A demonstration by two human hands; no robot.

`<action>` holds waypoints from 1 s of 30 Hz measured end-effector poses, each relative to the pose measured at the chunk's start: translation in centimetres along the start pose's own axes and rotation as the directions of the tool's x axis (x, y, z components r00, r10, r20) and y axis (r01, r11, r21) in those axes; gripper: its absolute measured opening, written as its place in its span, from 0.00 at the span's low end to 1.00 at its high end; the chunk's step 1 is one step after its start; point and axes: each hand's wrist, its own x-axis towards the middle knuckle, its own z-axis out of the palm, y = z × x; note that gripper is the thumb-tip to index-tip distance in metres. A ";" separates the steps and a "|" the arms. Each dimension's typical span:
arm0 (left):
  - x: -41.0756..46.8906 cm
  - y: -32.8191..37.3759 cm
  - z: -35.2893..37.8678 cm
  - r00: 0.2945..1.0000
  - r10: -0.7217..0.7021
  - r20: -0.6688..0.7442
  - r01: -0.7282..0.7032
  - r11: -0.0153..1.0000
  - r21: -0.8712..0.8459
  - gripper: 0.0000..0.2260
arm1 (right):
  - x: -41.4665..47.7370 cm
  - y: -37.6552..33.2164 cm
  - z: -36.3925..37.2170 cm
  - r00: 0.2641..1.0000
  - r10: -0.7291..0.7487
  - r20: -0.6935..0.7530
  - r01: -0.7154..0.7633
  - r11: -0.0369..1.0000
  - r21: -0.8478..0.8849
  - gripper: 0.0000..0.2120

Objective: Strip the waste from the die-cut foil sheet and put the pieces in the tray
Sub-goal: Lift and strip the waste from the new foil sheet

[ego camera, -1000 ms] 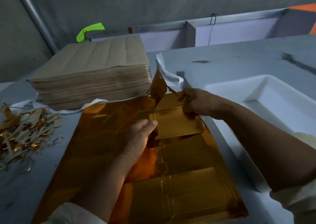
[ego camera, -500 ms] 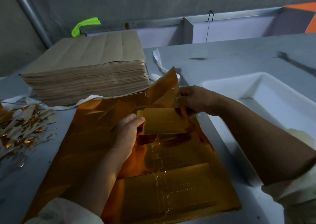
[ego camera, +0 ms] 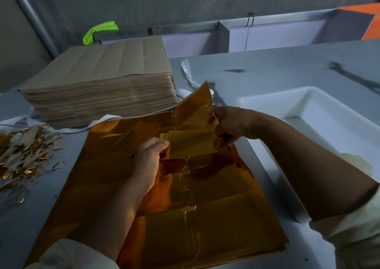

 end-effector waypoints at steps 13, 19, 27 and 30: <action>-0.1 0.0 0.2 1.000 0.009 -0.020 -0.009 1.000 -0.007 0.14 | 0.0 0.2 0.0 0.999 -0.030 0.013 0.029 0.999 0.040 0.13; 0.0 0.2 -0.2 0.999 -0.011 -0.031 0.008 0.998 -0.067 0.09 | 0.0 0.1 -0.1 0.999 -0.035 -0.020 0.036 0.999 0.028 0.14; 0.1 -0.1 -0.1 0.999 0.018 -0.028 -0.020 0.997 -0.069 0.06 | 0.1 0.2 0.0 0.999 -0.035 0.000 0.035 0.999 0.011 0.14; 0.0 -0.2 -0.1 0.999 0.038 -0.029 -0.041 0.994 -0.105 0.11 | 0.1 0.2 0.1 1.000 -0.025 -0.012 0.024 1.000 -0.018 0.17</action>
